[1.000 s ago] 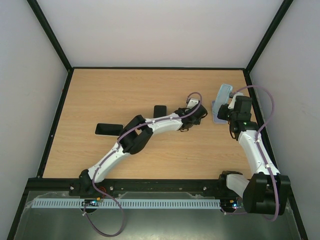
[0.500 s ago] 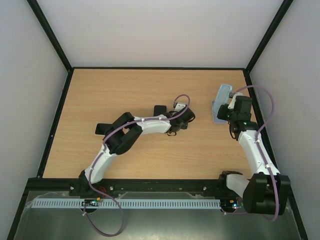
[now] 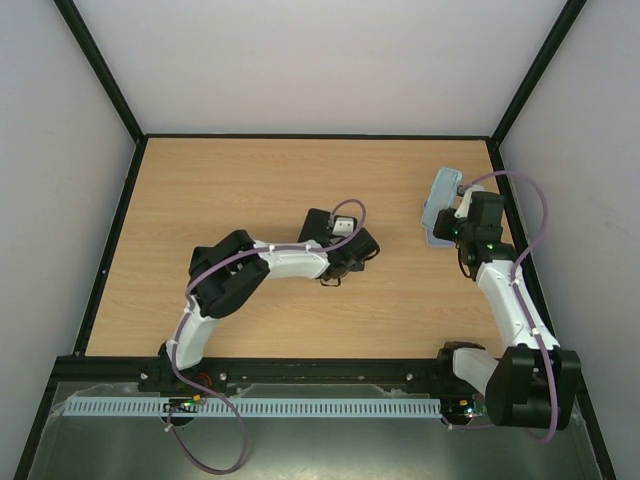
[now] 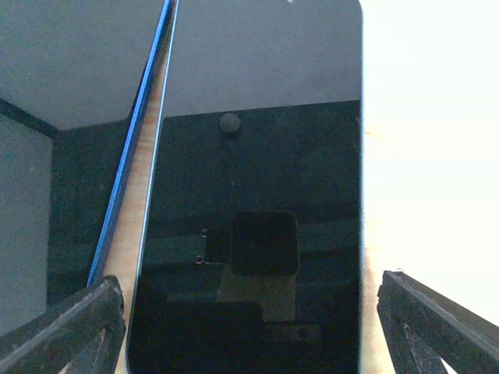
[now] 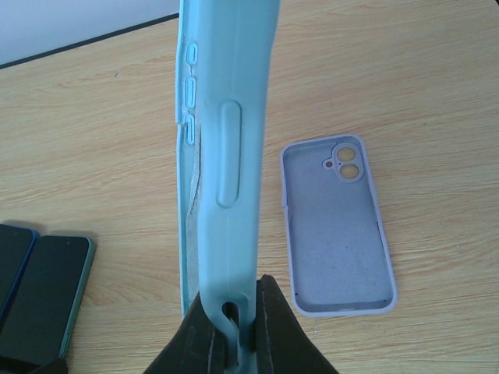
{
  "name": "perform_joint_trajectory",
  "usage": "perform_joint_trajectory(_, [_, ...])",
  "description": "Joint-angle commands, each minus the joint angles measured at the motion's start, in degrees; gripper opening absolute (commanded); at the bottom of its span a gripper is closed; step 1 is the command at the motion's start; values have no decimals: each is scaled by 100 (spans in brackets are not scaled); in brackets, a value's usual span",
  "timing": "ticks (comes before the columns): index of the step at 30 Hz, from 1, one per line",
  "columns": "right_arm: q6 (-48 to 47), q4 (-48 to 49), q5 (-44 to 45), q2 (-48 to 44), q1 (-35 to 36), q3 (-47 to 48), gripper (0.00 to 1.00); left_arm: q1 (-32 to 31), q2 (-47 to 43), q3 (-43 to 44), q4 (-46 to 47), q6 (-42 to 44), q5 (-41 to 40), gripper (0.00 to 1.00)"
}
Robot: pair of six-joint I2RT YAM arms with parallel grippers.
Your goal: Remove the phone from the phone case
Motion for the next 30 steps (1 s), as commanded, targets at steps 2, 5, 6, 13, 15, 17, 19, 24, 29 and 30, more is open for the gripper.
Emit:
perform_joint_trajectory(2, [-294, 47, -263, 369, -16, 113, 2, -228, -803, 15, -511, -24, -405, 91])
perform_joint_trajectory(5, [-825, -687, -635, 1113, -20, 757, 2, -300, -1404, -236, -637, 258, -616, 93])
perform_joint_trajectory(6, [-1015, -876, -649, 1389, -15, 1004, 2, -330, -1719, -363, -644, 383, -635, 93])
perform_joint_trajectory(13, [-1567, -1754, -879, 2940, -21, 2268, 2, -502, -3296, -1646, -510, 710, -605, 94])
perform_joint_trajectory(15, [-1638, -1926, -1035, 3325, -19, 2503, 2, -525, -3694, -2039, -395, 612, -488, 94])
perform_joint_trajectory(17, [-1702, -2204, -1219, 3660, -22, 2715, 2, -540, -4007, -2346, -306, 541, -401, 94])
perform_joint_trajectory(19, [-1703, -2375, -1363, 3896, -31, 2818, 2, -540, -4245, -2565, -310, 443, -459, 95])
perform_joint_trajectory(24, [-1502, -2286, -1423, 4101, -40, 2676, 3, -319, -4559, -2855, -626, 253, -758, 100])
perform_joint_trajectory(29, [-1324, -2193, -1093, 4192, -85, 2540, 14, 45, -5013, -3365, -531, 44, -666, 100])
perform_joint_trajectory(30, [-1307, -2193, -1044, 4153, -111, 2534, 24, 118, -5114, -3467, -524, -14, -626, 100])
